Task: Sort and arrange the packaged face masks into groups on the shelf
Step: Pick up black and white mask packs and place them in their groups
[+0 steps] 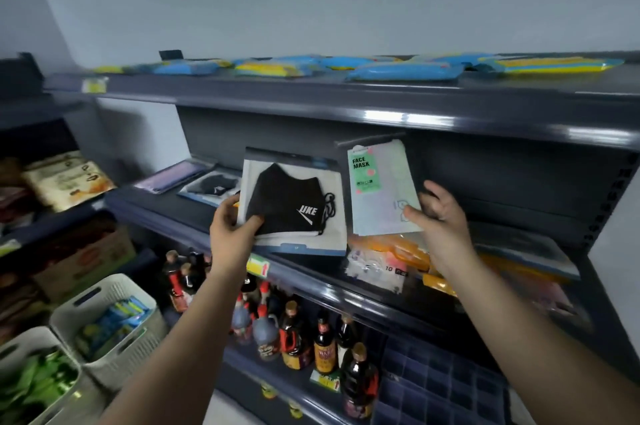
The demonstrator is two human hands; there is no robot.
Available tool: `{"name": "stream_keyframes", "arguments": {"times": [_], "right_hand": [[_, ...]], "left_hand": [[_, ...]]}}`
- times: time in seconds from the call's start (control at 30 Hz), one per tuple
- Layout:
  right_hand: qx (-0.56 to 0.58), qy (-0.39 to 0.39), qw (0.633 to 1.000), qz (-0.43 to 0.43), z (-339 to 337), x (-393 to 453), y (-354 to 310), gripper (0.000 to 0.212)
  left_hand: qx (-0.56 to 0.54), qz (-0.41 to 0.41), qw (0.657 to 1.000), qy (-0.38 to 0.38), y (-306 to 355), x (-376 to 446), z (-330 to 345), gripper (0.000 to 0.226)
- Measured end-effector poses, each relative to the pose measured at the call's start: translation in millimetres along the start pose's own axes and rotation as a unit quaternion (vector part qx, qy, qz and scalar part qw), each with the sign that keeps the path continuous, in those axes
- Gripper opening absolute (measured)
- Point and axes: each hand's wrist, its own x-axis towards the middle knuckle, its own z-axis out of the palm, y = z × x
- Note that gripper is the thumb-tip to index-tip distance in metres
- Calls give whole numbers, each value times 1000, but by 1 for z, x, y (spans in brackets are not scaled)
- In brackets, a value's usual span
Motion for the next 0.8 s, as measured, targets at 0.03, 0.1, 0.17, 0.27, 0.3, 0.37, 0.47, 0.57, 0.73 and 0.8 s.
{"name": "stream_keyframes", "arguments": {"times": [0.03,0.1,0.17,0.27,0.3,0.37,0.47,0.57,0.73,0.8], "right_hand": [[6,-8,1000,2,15,-1,2,67],[23,-20,999,9,48,-2,7,65],[23,-38,999,11,79,-4,14,64],[21,-63,998,19,127,-9,24,66],[27,-69,997,23,142,-12,27,66],[33,-76,996,27,173,-16,33,65],[32,-84,995,31,216,-20,44,65],[34,-83,995,34,254,-21,57,65],[32,-82,995,43,296,-19,79,65],[39,-72,995,54,308,-12,84,65]], "left_hand": [[2,1,1000,6,1,4,-13,35],[14,7,1000,17,3,12,-40,35],[24,10,999,25,4,21,-67,34],[28,1,999,42,4,36,-112,34],[30,1,999,45,3,42,-126,34],[36,1,998,50,3,52,-153,34],[43,-12,997,58,-1,69,-192,34],[51,-25,996,68,-8,87,-227,38],[38,-62,995,69,-22,113,-264,33],[32,-73,994,70,-30,125,-270,33]]}}
